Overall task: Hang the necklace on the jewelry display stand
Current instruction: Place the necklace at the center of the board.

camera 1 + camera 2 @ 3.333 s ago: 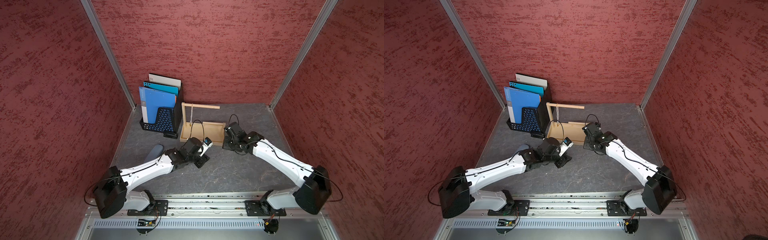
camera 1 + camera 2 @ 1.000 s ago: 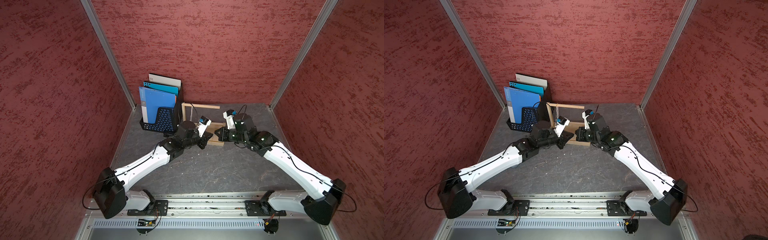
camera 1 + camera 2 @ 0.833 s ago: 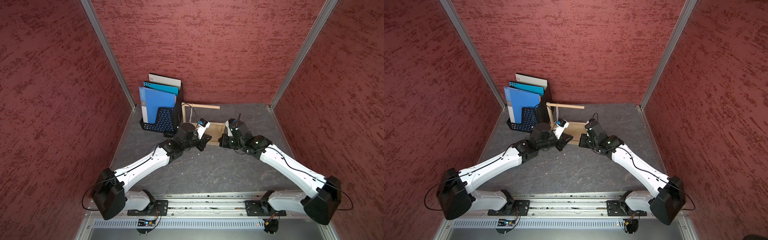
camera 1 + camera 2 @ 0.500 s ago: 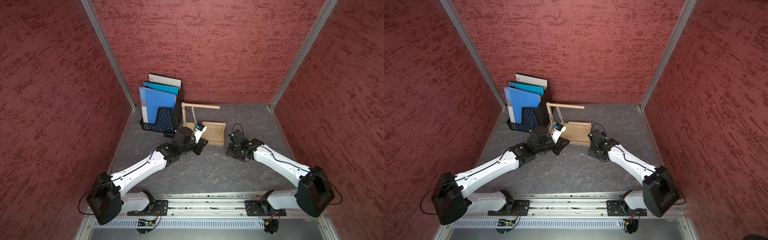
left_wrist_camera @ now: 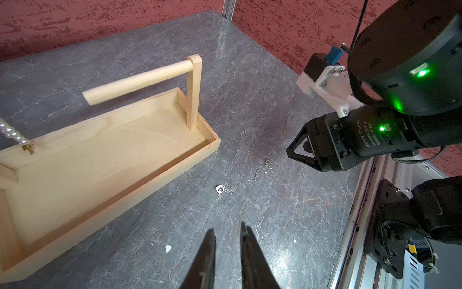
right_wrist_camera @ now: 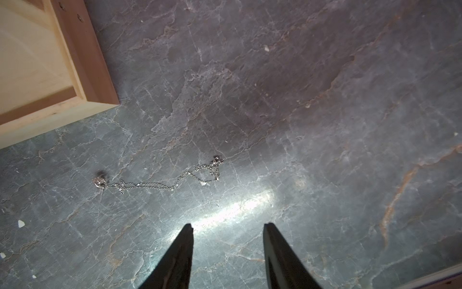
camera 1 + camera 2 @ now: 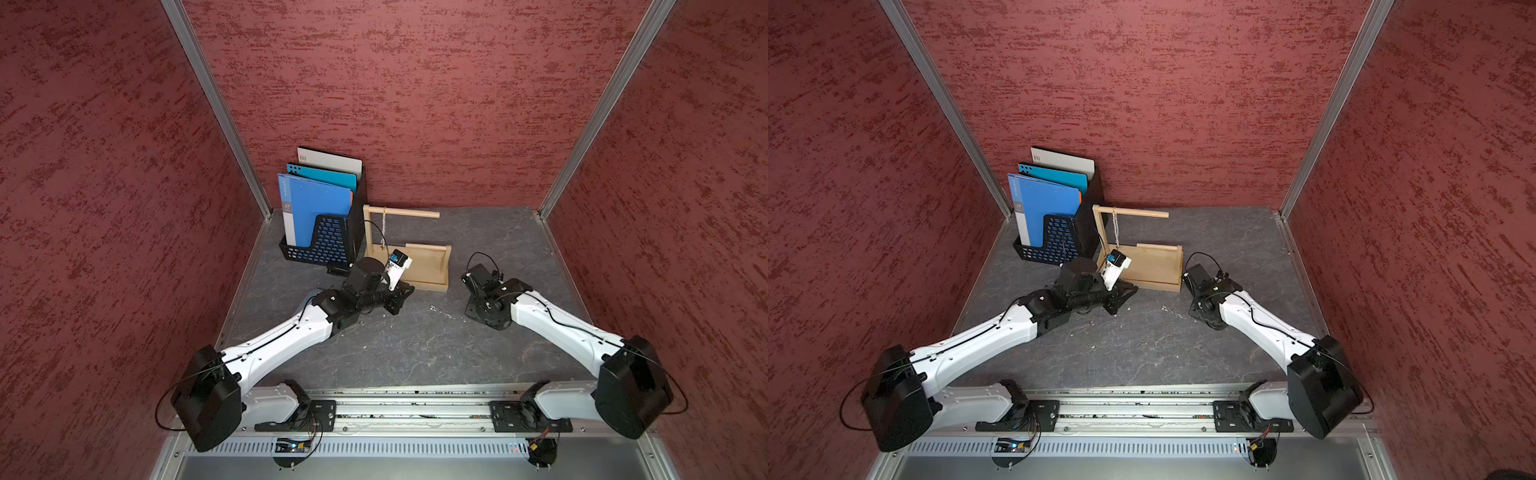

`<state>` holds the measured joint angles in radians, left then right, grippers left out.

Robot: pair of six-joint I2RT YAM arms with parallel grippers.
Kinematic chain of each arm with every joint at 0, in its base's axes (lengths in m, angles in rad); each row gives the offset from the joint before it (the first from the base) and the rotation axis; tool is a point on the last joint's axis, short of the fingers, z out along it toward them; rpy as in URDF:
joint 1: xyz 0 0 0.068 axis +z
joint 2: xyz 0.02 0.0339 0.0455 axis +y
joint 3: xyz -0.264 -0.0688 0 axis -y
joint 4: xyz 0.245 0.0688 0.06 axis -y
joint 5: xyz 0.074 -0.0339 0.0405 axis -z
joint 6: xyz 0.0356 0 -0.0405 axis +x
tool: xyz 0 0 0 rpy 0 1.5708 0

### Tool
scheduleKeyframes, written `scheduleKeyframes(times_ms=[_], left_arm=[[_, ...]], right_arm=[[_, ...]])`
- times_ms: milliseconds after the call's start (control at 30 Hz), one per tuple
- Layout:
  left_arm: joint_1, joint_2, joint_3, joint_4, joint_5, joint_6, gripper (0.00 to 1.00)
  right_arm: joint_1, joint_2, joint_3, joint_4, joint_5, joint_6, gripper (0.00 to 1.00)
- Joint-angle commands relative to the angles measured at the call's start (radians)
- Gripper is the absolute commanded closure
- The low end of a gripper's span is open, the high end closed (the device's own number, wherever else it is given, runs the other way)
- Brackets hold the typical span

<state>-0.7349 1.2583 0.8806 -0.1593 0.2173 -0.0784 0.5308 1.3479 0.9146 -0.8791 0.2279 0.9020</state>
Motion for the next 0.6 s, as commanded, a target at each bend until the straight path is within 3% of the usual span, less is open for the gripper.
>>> scheduleKeyframes(times_ms=[0, 200, 300, 433, 567], left_arm=[[0.001, 0.027, -0.008, 0.0, 0.035, -0.005, 0.78], [-0.02, 0.062, 0.006, -0.002, 0.042, -0.003, 0.78], [-0.026, 0.061, -0.001, -0.006, 0.042, -0.003, 0.77], [-0.027, 0.059, -0.012, -0.006, 0.043, -0.001, 0.77], [-0.027, 0.059, -0.015, -0.008, 0.044, 0.001, 0.77]], right_arm=[[-0.007, 0.018, -0.004, 0.016, -0.025, -0.008, 0.58], [-0.018, 0.143, 0.023, 0.016, -0.072, 0.009, 0.76], [-0.056, 0.153, -0.018, 0.091, -0.143, 0.059, 0.75], [-0.083, 0.177, -0.042, 0.167, -0.186, 0.116, 0.63], [-0.088, 0.237, -0.015, 0.172, -0.187, 0.112, 0.65]])
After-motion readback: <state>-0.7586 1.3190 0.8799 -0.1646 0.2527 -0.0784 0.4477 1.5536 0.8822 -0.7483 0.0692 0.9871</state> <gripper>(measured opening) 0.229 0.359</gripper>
